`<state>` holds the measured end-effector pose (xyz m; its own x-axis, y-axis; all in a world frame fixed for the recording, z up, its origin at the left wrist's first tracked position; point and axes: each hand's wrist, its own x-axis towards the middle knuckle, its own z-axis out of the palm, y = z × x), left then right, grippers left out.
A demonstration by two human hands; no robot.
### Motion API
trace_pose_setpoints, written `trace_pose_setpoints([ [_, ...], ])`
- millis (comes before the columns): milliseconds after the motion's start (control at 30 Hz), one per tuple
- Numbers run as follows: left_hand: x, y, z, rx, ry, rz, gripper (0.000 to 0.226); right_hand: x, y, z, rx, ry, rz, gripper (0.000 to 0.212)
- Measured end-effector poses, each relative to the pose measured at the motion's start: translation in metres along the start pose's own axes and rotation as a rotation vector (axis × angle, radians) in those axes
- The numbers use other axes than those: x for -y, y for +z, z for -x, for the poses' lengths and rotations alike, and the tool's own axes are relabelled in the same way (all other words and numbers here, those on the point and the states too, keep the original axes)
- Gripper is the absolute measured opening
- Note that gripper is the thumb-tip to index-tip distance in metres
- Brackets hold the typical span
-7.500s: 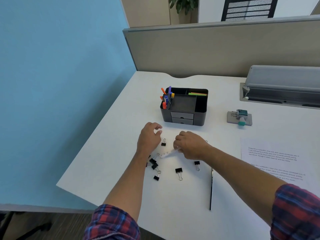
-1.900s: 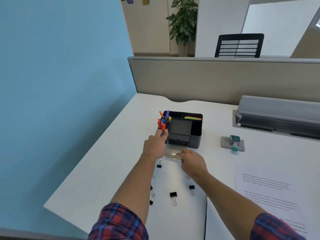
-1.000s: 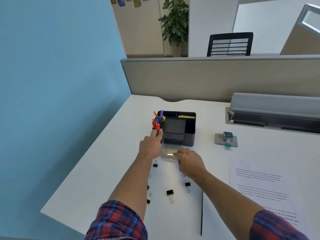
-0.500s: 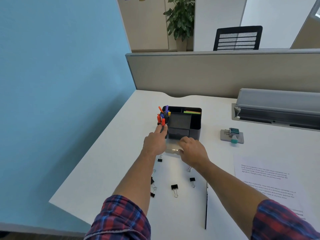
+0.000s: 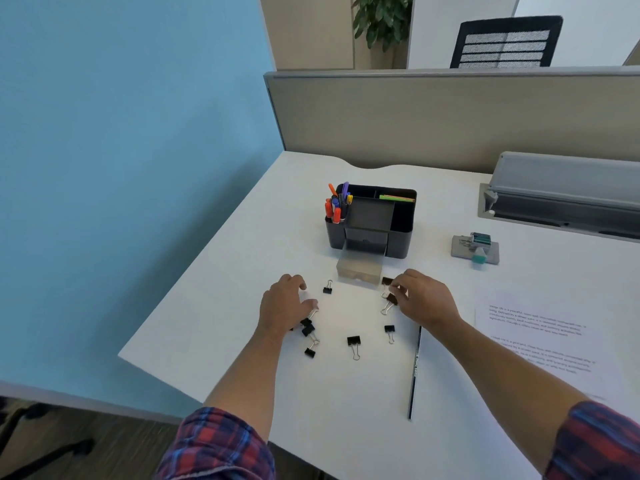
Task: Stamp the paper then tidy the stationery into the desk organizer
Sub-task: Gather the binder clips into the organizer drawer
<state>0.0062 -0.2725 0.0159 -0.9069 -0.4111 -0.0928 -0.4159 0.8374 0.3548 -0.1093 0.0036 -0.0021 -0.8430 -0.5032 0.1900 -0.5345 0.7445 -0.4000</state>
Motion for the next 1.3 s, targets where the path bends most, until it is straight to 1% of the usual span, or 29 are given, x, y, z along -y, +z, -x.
trace_pose_setpoints([
  [100, 0.004, 0.002, 0.004, 0.058, -0.072, -0.071, 0.054, -0.009, 0.0, 0.003, 0.079, 0.08, 0.012, 0.018],
  [167, 0.005, 0.004, 0.006, 0.09, -0.141, -0.042, 0.058, -0.012, -0.001, 0.007, 0.113, 0.082, 0.02, 0.021],
  [233, 0.007, 0.006, 0.009, 0.102, -0.169, 0.021, 0.055, -0.011, -0.001, 0.012, 0.12, 0.068, 0.02, 0.023],
  [333, 0.007, 0.008, 0.014, 0.088, -0.161, 0.085, 0.046, -0.006, -0.002, 0.016, 0.13, 0.08, 0.005, 0.024],
  [433, 0.004, 0.01, 0.019, 0.064, -0.153, 0.115, 0.037, -0.002, -0.003, 0.019, 0.182, 0.105, 0.001, 0.024],
  [500, 0.001, 0.011, 0.021, 0.061, -0.149, 0.131, 0.033, 0.0, -0.004, 0.022, 0.216, 0.113, -0.012, 0.025],
  [600, -0.005, 0.012, 0.025, 0.058, -0.137, 0.137, 0.026, 0.002, -0.004, 0.026, 0.266, 0.109, -0.013, 0.034],
  [767, -0.012, 0.015, 0.027, 0.057, -0.099, 0.136, 0.02, 0.007, -0.002, 0.028, 0.29, 0.108, 0.025, 0.03],
  [933, -0.017, 0.017, 0.026, 0.065, -0.078, 0.16, 0.014, 0.013, 0.004, 0.03, 0.308, 0.09, 0.088, 0.043],
  [1100, -0.022, 0.017, 0.023, 0.06, -0.051, 0.167, 0.011, 0.019, 0.009, 0.03, 0.302, 0.054, 0.174, 0.03],
  [1300, -0.025, 0.02, 0.019, 0.066, -0.017, 0.186, 0.014, 0.022, 0.012, 0.026, 0.315, 0.051, 0.119, 0.028],
])
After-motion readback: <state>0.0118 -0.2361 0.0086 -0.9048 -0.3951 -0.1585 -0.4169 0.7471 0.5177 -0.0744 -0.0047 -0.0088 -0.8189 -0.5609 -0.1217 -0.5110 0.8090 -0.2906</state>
